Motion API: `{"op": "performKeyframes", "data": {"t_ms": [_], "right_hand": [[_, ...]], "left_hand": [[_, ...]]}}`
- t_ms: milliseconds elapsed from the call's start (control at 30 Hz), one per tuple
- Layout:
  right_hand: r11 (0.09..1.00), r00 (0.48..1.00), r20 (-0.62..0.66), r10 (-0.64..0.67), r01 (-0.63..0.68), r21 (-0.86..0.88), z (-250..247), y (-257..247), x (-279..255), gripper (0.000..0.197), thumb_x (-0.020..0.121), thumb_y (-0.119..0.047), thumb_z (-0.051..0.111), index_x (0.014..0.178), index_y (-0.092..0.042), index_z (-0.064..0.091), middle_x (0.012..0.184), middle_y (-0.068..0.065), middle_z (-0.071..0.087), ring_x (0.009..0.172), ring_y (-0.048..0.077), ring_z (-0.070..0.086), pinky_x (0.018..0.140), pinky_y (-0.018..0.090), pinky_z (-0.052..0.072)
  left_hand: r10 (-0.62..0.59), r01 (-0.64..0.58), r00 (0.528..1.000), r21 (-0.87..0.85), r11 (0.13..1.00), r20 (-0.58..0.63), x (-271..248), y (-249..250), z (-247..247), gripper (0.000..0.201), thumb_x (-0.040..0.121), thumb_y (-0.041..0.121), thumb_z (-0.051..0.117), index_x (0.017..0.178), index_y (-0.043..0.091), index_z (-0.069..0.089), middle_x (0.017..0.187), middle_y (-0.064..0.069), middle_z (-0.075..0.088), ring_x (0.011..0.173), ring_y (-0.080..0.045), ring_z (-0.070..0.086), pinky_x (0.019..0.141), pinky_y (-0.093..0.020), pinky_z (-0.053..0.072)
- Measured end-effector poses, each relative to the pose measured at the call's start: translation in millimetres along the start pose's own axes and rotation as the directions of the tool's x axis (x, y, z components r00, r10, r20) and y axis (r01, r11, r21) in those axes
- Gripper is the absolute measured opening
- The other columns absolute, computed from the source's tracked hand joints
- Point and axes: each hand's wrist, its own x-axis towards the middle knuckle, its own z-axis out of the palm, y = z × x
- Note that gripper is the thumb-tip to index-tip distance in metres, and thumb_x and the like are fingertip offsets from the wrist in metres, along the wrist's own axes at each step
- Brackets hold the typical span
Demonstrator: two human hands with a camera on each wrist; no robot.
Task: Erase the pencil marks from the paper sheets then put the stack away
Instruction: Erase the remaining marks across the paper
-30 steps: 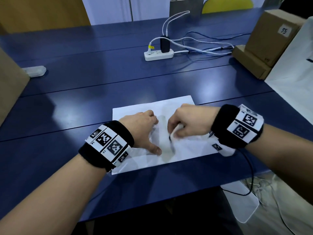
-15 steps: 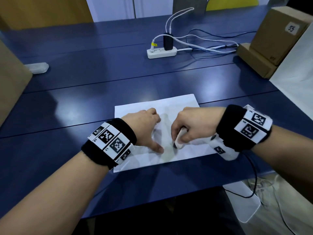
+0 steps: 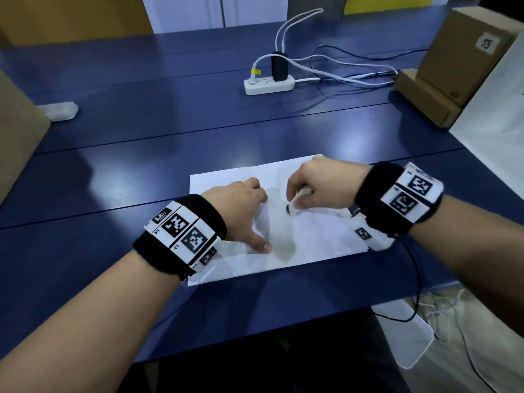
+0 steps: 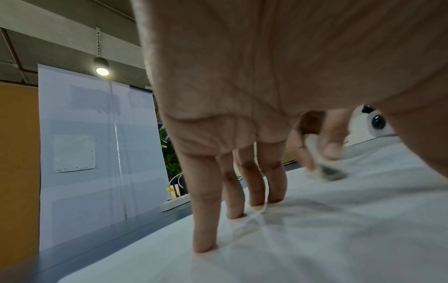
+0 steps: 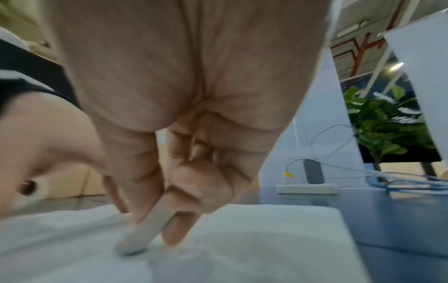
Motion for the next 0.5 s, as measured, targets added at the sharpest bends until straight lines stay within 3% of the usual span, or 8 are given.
{"op": "performKeyframes", "data": {"t_ms": [67,100,200,267,333,433,500], "right_hand": [[0.999,0.995,-0.084,0.050,-0.049,0.014,0.1,6.6,3.2,0.013,0.082,-0.038,0.069,0.091,-0.029,0.072,0.083,-0.009,0.071,0.081,0.010,0.060,0.080,0.039,0.056],[0.999,0.997,-0.066,0.038,-0.038,0.004,1.2,6.2,-0.5,0.013,0.083,-0.036,0.069,0.092,-0.028,0.073,0.083,-0.009,0.072,0.081,0.010,0.060,0.080,0.038,0.056],[0.999,0.990,0.130,-0.053,0.054,0.003,4.1,-7.0,-20.4,0.014,0.083,-0.029,0.070,0.096,-0.029,0.074,0.082,-0.013,0.071,0.073,-0.001,0.059,0.073,0.021,0.051],[0.997,0.980,0.185,-0.077,0.075,0.018,4.5,-11.8,-23.8,0.014,0.082,-0.030,0.071,0.096,-0.030,0.075,0.077,-0.015,0.068,0.070,-0.007,0.057,0.066,0.016,0.045],[0.999,0.996,0.086,-0.039,0.041,-0.012,3.1,-4.4,-12.1,0.014,0.083,-0.032,0.072,0.097,-0.030,0.075,0.078,-0.013,0.066,0.074,-0.001,0.056,0.071,0.020,0.046],[0.997,0.994,-0.074,0.075,-0.072,0.040,-1.9,8.0,-0.2,0.016,0.080,-0.040,0.071,0.092,-0.030,0.074,0.083,-0.010,0.070,0.083,0.011,0.058,0.080,0.037,0.056],[0.999,0.998,-0.034,0.050,-0.049,0.024,-0.9,5.5,-6.4,0.015,0.081,-0.037,0.071,0.093,-0.029,0.074,0.084,-0.010,0.071,0.079,0.008,0.058,0.079,0.035,0.056]], "left_hand": [[-0.002,0.002,1.000,-0.005,1.000,-0.003,-0.4,-0.2,0.4,0.106,0.057,0.077,0.072,0.143,0.023,0.040,0.129,0.010,0.040,0.116,-0.015,0.049,0.086,-0.043,0.052],[-0.002,0.002,1.000,-0.002,1.000,-0.006,-0.3,-0.2,0.6,0.106,0.057,0.078,0.072,0.142,0.023,0.041,0.129,0.010,0.040,0.117,-0.015,0.049,0.086,-0.043,0.053],[-0.009,0.009,1.000,0.003,1.000,0.002,0.7,-0.9,0.7,0.106,0.056,0.079,0.072,0.140,0.022,0.043,0.128,0.009,0.041,0.117,-0.015,0.049,0.086,-0.043,0.053],[-0.012,0.012,1.000,0.001,1.000,0.005,1.5,-1.3,0.5,0.105,0.055,0.079,0.072,0.139,0.021,0.044,0.126,0.008,0.042,0.115,-0.016,0.050,0.086,-0.043,0.054],[-0.006,0.006,1.000,0.007,1.000,0.004,2.0,-0.8,0.4,0.103,0.056,0.078,0.073,0.137,0.021,0.045,0.124,0.008,0.042,0.113,-0.016,0.051,0.085,-0.043,0.053],[-0.008,0.008,1.000,-0.001,1.000,0.005,1.3,-0.3,0.9,0.104,0.057,0.076,0.074,0.140,0.022,0.043,0.126,0.009,0.041,0.113,-0.016,0.051,0.085,-0.044,0.053],[-0.009,0.009,1.000,0.003,1.000,0.004,1.2,-0.3,0.4,0.104,0.057,0.077,0.074,0.140,0.022,0.043,0.126,0.009,0.041,0.113,-0.016,0.050,0.085,-0.044,0.053]]}}
